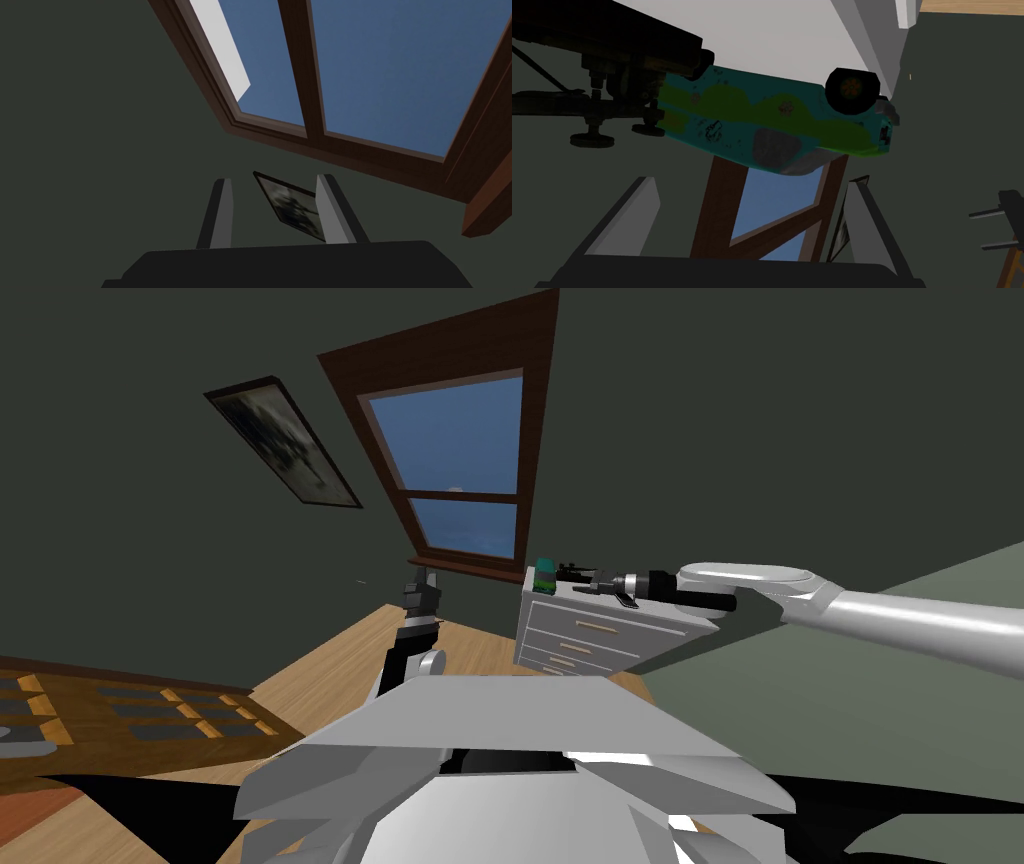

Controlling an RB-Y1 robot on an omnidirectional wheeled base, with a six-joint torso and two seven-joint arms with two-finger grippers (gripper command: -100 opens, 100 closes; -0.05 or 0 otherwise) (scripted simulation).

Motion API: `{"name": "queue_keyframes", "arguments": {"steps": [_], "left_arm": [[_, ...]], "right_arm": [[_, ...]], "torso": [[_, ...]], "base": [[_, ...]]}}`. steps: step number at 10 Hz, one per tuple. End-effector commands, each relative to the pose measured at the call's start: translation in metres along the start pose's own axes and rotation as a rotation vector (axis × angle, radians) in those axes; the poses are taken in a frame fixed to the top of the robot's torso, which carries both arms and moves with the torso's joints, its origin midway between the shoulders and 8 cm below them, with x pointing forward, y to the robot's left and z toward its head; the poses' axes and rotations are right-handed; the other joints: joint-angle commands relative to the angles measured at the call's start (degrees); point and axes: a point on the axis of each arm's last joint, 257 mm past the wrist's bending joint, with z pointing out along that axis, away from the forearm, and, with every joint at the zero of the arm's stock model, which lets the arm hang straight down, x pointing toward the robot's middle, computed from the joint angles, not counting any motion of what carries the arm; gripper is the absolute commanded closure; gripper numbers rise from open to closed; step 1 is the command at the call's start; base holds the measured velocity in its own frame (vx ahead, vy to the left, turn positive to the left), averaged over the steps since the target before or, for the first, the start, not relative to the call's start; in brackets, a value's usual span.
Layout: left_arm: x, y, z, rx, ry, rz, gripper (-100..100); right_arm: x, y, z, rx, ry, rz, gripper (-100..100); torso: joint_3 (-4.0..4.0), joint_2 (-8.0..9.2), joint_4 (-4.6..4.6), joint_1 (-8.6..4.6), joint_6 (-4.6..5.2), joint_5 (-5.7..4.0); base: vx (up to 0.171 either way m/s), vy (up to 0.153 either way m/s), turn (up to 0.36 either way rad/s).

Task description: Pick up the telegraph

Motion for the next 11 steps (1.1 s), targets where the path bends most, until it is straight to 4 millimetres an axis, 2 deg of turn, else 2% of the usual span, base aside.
{"name": "queue_keyframes", "arguments": {"steps": [1, 3, 4, 7, 8, 9, 10, 11], "left_arm": [[0.000, 0.000, 0.000, 0.000, 0.000, 0.000, 0], [0.000, 0.000, 0.000, 0.000, 0.000, 0.000, 0], [0.000, 0.000, 0.000, 0.000, 0.000, 0.000, 0], [0.000, 0.000, 0.000, 0.000, 0.000, 0.000, 0], [0.000, 0.000, 0.000, 0.000, 0.000, 0.000, 0], [0.000, 0.000, 0.000, 0.000, 0.000, 0.000, 0], [0.000, 0.000, 0.000, 0.000, 0.000, 0.000, 0], [0.000, 0.000, 0.000, 0.000, 0.000, 0.000, 0]], "right_arm": [[0.011, -0.012, -0.009, 0.021, 0.059, -0.039, -100], [0.010, -0.016, -0.014, 0.026, 0.084, -0.063, -100], [0.021, -0.027, -0.023, 0.044, 0.135, -0.091, -100], [0.020, -0.030, -0.027, 0.048, 0.155, -0.109, -100], [0.030, -0.041, -0.038, 0.067, 0.214, -0.141, -100], [0.029, -0.043, -0.041, 0.069, 0.225, -0.151, -100], [0.041, -0.052, -0.051, 0.084, 0.272, -0.168, -100], [0.039, -0.055, -0.054, 0.087, 0.287, -0.182, -100]], "torso": [[0.00, 0.00, 0.00, 0.00, 0.00, 0.00], [-0.01, -0.02, -0.01, 0.03, -0.01, 0.00], [0.00, 0.00, 0.00, 0.00, 0.00, 0.00], [-0.01, -0.01, 0.00, 0.00, 0.01, -0.01], [0.01, 0.01, 0.00, -0.03, 0.00, -0.02], [-0.02, -0.02, -0.01, 0.03, -0.04, 0.00], [-0.02, -0.03, -0.01, 0.03, 0.00, 0.00], [-0.03, -0.05, -0.02, 0.04, -0.03, 0.00]], "base": [[0.005, 0.015, 0.105], [0.004, 0.010, 0.042], [0.008, 0.019, 0.137], [0.005, 0.008, 0.016], [0.006, 0.019, 0.155], [0.009, 0.015, 0.072], [0.013, 0.019, 0.123], [0.013, 0.018, 0.077]]}}
